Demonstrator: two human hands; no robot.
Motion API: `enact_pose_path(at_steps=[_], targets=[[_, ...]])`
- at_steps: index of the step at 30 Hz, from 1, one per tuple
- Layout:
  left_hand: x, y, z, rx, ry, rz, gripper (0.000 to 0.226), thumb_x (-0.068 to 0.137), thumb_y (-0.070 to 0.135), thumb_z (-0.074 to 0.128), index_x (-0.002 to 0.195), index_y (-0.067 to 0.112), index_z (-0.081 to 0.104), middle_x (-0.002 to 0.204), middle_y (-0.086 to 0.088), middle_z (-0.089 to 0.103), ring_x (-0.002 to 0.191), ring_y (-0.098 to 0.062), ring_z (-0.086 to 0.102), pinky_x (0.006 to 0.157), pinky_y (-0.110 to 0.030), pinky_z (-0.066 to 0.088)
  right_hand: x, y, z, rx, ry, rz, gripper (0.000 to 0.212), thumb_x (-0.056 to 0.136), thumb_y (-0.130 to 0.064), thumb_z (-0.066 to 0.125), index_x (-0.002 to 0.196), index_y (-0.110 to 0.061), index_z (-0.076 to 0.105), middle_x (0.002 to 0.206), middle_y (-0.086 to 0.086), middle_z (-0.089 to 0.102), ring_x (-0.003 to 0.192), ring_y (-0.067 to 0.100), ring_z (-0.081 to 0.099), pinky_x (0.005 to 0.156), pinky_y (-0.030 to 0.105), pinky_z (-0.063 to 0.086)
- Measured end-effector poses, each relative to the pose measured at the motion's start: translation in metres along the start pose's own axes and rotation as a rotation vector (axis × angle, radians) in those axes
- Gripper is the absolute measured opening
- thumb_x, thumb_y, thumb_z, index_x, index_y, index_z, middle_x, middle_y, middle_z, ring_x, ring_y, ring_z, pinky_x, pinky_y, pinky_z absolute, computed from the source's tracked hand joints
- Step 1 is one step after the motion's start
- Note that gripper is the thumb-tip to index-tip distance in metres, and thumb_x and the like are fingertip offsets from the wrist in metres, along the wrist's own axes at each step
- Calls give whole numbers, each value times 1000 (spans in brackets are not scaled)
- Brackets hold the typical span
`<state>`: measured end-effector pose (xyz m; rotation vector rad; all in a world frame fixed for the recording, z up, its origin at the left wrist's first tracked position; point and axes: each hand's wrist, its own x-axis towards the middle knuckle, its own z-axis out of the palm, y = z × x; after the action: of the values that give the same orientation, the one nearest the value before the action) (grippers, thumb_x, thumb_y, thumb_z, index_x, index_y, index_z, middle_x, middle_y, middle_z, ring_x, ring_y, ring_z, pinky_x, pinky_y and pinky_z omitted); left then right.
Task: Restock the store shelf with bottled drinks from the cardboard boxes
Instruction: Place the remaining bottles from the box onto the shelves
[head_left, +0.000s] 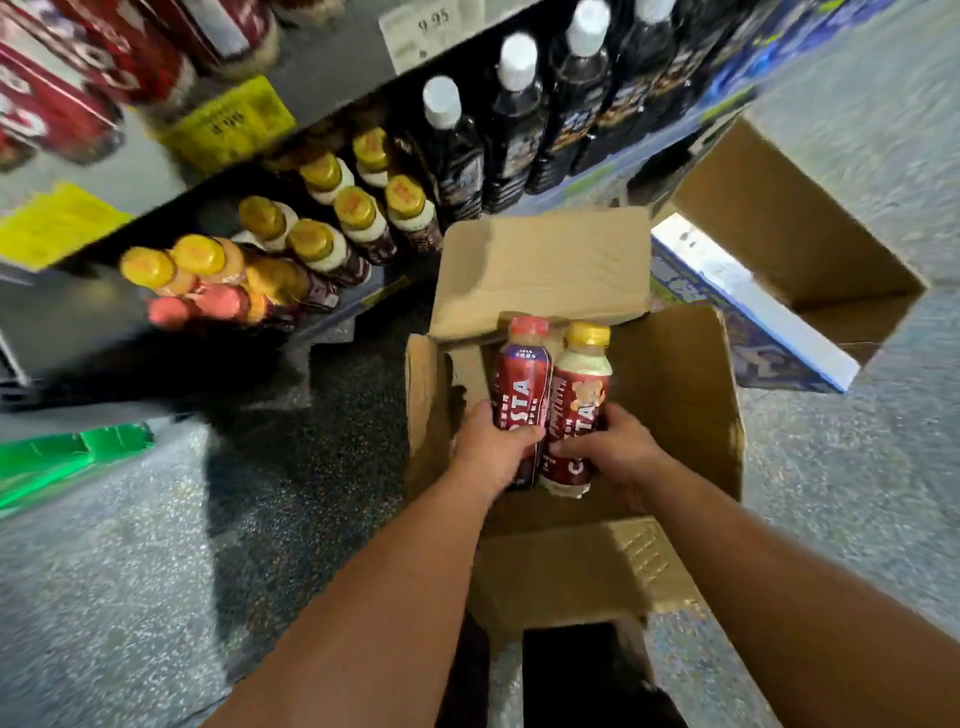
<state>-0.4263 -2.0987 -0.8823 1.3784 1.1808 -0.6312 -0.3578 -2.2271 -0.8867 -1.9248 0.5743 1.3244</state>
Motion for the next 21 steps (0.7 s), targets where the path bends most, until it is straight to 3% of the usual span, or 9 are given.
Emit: enact_pose_path(at_steps=[5, 12, 16, 21], targets=[[-59, 23, -23, -68, 42, 102, 48, 81, 19, 73, 125, 16, 54, 115, -6, 62, 98, -19, 57, 82, -28, 45, -59, -22, -3, -79, 44, -116, 67, 61, -11, 86, 120, -9, 54, 114, 10, 65, 104, 28, 63, 94, 45, 50], [-150, 46, -47, -197, 79, 267, 39, 79, 17, 76, 108, 15, 52, 106, -6, 62, 92, -22, 62, 72, -26, 50, -143, -56, -21, -40, -83, -355, 56, 61, 9, 81, 112, 0, 63, 109, 18, 69, 101, 33, 65, 96, 51, 48], [-207, 50, -58, -261, 47, 408, 46, 79, 13, 75, 120, 7, 54, 111, -10, 65, 89, -18, 64, 64, -19, 49, -207, -68, -33, -80, -119, -454, 65, 66, 8, 78, 125, 0, 53, 117, 18, 65, 107, 36, 62, 99, 53, 45], [-282, 53, -67, -390, 95, 478, 51, 78, 11, 77, 123, 7, 52, 115, -13, 64, 97, -25, 64, 82, -37, 54, -297, -79, -45, -171, -124, -605, 63, 72, 4, 76, 128, -7, 50, 118, 12, 64, 105, 29, 62, 96, 43, 47]])
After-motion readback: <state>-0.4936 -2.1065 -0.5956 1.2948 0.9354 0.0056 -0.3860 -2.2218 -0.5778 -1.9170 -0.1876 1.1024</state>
